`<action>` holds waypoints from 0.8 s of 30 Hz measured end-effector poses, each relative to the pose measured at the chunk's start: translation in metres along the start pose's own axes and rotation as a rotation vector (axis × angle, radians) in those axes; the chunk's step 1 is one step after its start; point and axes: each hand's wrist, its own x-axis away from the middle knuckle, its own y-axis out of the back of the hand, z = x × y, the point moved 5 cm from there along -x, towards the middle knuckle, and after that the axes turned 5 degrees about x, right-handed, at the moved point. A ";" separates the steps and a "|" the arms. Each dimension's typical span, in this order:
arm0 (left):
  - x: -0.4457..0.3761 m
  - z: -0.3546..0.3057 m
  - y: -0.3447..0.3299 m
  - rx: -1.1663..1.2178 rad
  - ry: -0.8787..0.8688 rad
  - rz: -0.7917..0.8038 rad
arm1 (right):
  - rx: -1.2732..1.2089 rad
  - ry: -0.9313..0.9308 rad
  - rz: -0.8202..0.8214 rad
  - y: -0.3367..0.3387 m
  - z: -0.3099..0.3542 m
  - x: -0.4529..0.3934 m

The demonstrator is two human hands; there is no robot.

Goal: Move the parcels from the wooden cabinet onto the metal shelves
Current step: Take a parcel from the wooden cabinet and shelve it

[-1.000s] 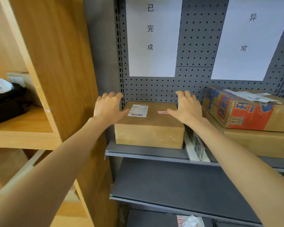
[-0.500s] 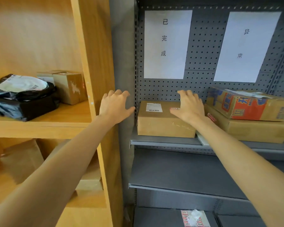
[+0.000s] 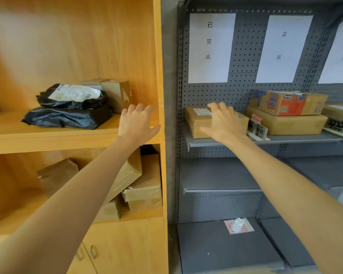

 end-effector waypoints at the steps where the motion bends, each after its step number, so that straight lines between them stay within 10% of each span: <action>1: 0.009 0.009 0.006 -0.002 0.014 0.005 | -0.003 0.006 -0.003 0.003 0.010 0.006; 24: 0.216 0.179 0.089 -0.053 0.193 0.116 | -0.071 0.188 0.094 -0.019 0.226 0.160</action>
